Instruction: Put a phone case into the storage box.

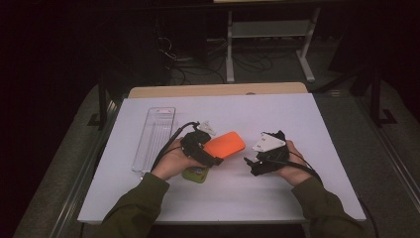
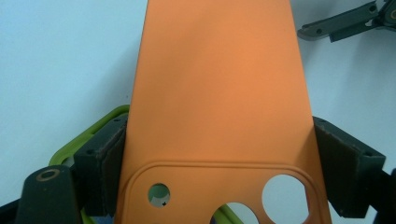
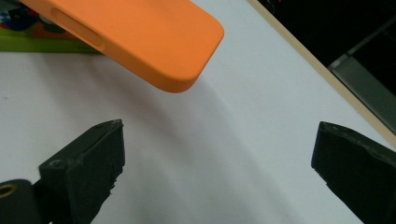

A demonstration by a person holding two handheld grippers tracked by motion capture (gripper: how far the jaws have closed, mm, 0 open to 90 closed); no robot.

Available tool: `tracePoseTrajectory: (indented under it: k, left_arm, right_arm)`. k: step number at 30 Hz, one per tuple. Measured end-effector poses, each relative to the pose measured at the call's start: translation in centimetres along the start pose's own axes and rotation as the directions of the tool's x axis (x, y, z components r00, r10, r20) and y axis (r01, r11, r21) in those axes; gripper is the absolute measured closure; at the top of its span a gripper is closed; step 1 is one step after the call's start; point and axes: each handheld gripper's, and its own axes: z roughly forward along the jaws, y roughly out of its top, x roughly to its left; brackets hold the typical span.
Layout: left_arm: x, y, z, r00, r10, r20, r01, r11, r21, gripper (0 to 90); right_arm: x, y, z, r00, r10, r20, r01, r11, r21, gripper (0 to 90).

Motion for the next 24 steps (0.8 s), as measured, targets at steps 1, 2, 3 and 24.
tracePoseTrajectory:
  k: [1, 2, 3, 24]
  left_arm:
    - [0.0, 0.0, 0.0, 1.0000, 0.000, 0.001, 0.000, 1.0000, -0.002, 15.6]
    - [0.2, 0.0, 0.0, 0.9999, 0.013, 0.003, -0.013, 0.9999, 0.004, 15.6]
    - [0.2, 0.0, -0.1, 0.9999, 0.013, 0.001, -0.013, 0.9999, 0.003, 15.6]
    - [0.0, 0.1, 0.0, 0.9997, 0.020, -0.010, -0.020, 0.9998, 0.004, 15.6]
  right_arm:
    - [0.1, 0.0, 0.0, 1.0000, -0.007, 0.007, 0.007, 1.000, 0.001, 2.2]
    - [0.1, 0.0, -0.1, 0.9997, -0.016, 0.016, 0.016, 1.000, -0.002, 2.3]
    - [0.2, 0.1, -0.1, 0.9993, -0.032, 0.020, 0.032, 0.999, -0.003, 2.2]
    - [2.0, 0.3, 0.2, 0.9466, -0.298, 0.125, 0.298, 0.954, 0.013, 2.4]
